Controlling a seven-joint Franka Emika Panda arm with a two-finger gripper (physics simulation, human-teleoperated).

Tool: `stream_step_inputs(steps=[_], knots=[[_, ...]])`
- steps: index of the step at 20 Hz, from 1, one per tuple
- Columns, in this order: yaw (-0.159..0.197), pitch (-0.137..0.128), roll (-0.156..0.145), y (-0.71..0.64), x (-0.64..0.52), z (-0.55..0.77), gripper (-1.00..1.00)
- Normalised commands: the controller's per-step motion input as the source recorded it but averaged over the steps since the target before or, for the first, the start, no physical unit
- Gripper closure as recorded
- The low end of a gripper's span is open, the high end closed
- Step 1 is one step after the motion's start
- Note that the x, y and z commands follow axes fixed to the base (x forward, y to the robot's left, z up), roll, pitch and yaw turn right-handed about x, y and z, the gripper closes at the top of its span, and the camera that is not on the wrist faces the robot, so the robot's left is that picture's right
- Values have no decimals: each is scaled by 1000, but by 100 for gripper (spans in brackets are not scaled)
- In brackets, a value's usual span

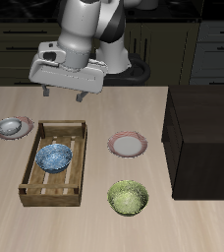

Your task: Place the white bowl on the off-center plate and place the blue bowl on top of the wooden shelf

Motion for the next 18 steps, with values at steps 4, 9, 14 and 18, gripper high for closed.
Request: stream_step_inputs(steps=[4, 9, 14, 18], knots=[[-23, 28, 11, -29, 206, -155, -100], [6, -11, -8, -24, 97, -116, -100], [9, 5, -5, -31, 11, -226, -100], [32, 23, -16, -54, 18, -351, -100]])
